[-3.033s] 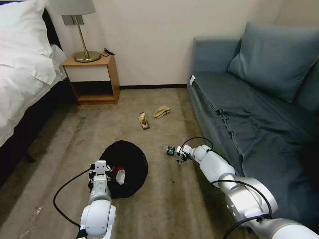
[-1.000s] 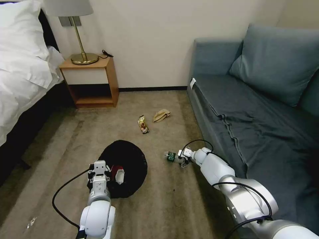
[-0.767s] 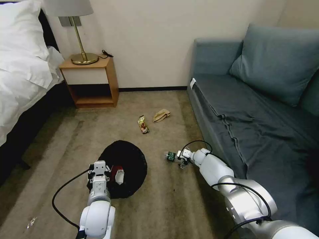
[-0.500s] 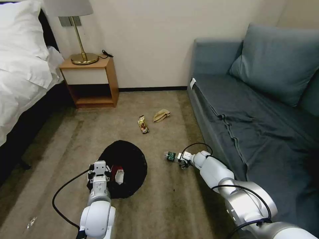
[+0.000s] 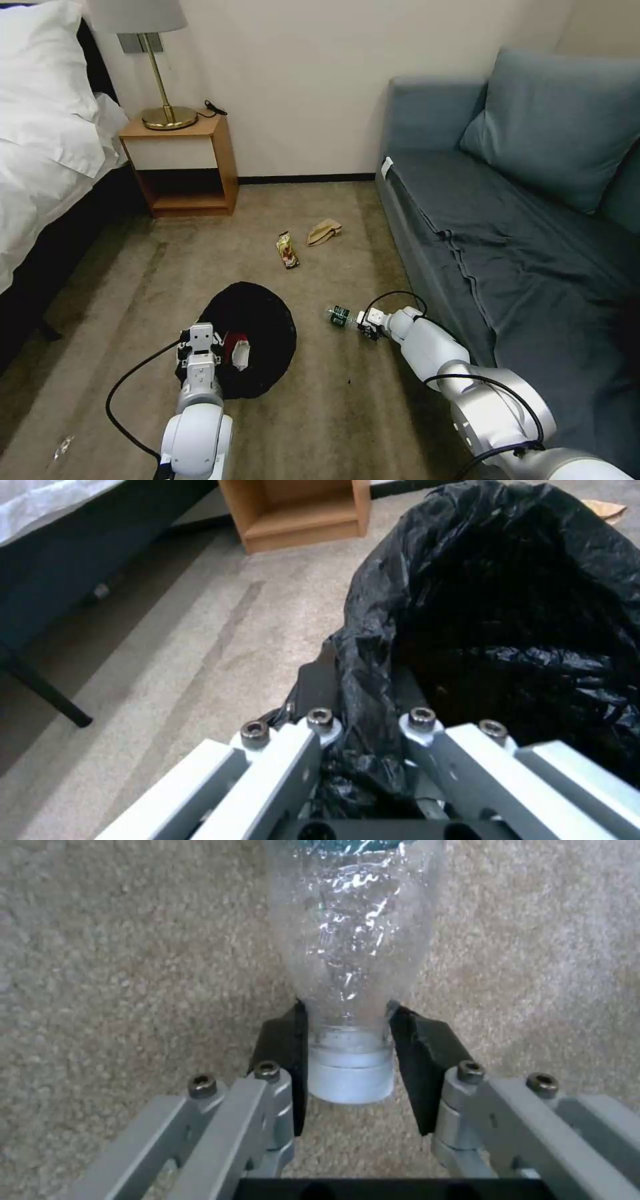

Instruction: Pick up the trash bin, then pick up the garbage on the floor and place it into the trash bin.

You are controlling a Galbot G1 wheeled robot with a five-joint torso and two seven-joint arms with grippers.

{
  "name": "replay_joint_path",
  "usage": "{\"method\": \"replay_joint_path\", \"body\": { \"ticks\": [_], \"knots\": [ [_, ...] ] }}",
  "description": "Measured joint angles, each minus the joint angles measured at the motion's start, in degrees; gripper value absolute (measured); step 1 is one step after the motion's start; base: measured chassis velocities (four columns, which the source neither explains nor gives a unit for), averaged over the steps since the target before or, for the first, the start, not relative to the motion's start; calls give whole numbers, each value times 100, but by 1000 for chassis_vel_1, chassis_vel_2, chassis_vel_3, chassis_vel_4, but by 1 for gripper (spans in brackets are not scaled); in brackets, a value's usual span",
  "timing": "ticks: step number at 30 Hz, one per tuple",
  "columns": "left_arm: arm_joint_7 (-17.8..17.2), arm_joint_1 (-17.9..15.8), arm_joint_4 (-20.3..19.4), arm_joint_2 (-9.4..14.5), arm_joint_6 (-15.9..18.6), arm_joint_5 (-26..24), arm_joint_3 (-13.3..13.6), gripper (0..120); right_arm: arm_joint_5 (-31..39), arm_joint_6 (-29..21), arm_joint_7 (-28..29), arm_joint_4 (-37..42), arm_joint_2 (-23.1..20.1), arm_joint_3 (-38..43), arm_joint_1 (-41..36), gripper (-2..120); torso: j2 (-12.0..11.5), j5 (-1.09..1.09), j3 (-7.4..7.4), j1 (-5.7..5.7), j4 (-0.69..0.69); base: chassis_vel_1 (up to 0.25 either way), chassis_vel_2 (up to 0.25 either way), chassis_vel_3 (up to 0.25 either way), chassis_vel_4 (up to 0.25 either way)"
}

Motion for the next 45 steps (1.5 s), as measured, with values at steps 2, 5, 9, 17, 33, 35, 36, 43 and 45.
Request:
{"method": "replay_joint_path", "body": {
  "ticks": [2, 5, 9, 17, 33, 35, 36, 43, 45],
  "knots": [
    [0, -1, 5, 0, -1, 0, 0, 3, -2, 2, 0, 9, 0, 2, -11, 27, 0, 0, 0, 0, 0, 0, 0, 0, 0],
    [0, -2, 13, 0, -3, 0, -1, 3, -12, 4, 0, 27, -3, 6, -40, 27, 0, 0, 0, 0, 0, 0, 0, 0, 0],
    [0, -18, 50, 0, -11, 0, -3, 3, -63, 0, -1, 110, -8, 72, -88, 27, 0, 0, 0, 0, 0, 0, 0, 0, 0],
    [-3, -63, 134, 0, -19, -2, -15, 3, 230, -2, -73, 466, -62, 14, -191, 27, 0, 0, 0, 0, 0, 0, 0, 0, 0],
    [-9, -169, 324, 0, -19, -26, 10, 3, 1430, 100, -188, 1205, -307, 16, -502, 27, 0, 0, 0, 0, 0, 0, 0, 0, 0],
    [-14, -196, 349, 0, -19, -36, 12, 3, 1577, 115, -196, 1258, -320, 33, -518, 27, 0, 0, 0, 0, 0, 0, 0, 0, 0],
    [-16, -210, 361, 0, -19, -40, 13, 3, 1646, 129, -198, 1284, -327, 50, -525, 27, 0, 0, 0, 0, 0, 0, 0, 0, 0],
    [-29, -300, 475, 0, -20, -108, -6, 3, 2239, 278, -182, 1499, -400, 131, -610, 27, 0, 1, 0, 0, 0, 0, 0, 0, 0],
    [-34, -346, 531, 0, -23, -134, -13, 3, 2435, 455, -176, 1553, -423, 213, -640, 27, 0, 1, 0, 0, 0, 0, 0, 0, 0]
  ]
}}
